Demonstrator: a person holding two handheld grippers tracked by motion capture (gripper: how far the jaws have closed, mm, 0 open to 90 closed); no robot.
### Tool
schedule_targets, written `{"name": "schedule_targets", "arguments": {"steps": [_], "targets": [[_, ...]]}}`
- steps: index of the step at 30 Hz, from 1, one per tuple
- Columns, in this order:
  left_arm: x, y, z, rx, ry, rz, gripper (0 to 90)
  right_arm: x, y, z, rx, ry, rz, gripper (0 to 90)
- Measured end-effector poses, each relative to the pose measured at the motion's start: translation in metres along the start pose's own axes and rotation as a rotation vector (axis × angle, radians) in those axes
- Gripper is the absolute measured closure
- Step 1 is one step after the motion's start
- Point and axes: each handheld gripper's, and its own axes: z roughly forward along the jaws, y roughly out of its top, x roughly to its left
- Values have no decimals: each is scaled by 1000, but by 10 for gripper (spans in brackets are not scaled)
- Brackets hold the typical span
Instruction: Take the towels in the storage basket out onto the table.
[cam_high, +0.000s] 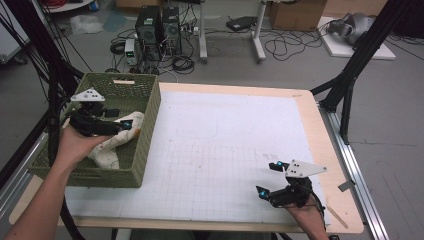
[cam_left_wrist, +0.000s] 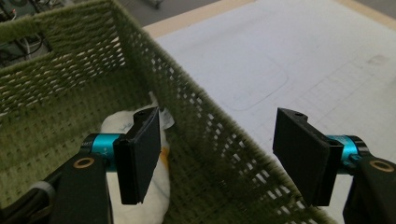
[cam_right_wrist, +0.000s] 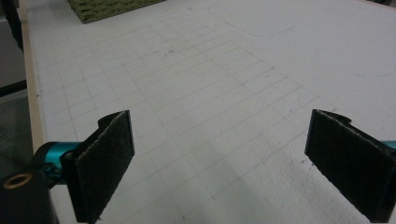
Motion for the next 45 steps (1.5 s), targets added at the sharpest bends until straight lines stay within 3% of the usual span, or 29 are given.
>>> {"name": "schedule_targets", "arguments": {"steps": [4, 13, 18, 24, 31, 39, 45], "targets": [[8, -4, 4, 40, 28, -19, 366, 1, 0, 1, 12, 1, -15, 73], [21, -13, 8, 97, 78, -38, 369, 0, 0, 1, 6, -4, -10, 73], [24, -18, 10, 157, 112, -8, 373, 0, 1, 1, 4, -4, -14, 73], [31, -22, 13, 203, 170, -19, 386, 0, 1, 1, 3, -2, -12, 73], [40, -33, 15, 259, 195, -36, 389, 0, 1, 1, 6, 0, -7, 73], [44, -41, 21, 314, 209, -28, 376, 0, 1, 2, 2, 2, -10, 73], [47, -46, 27, 341, 208, -56, 370, 1, 1, 3, 5, 2, -15, 73]]}}
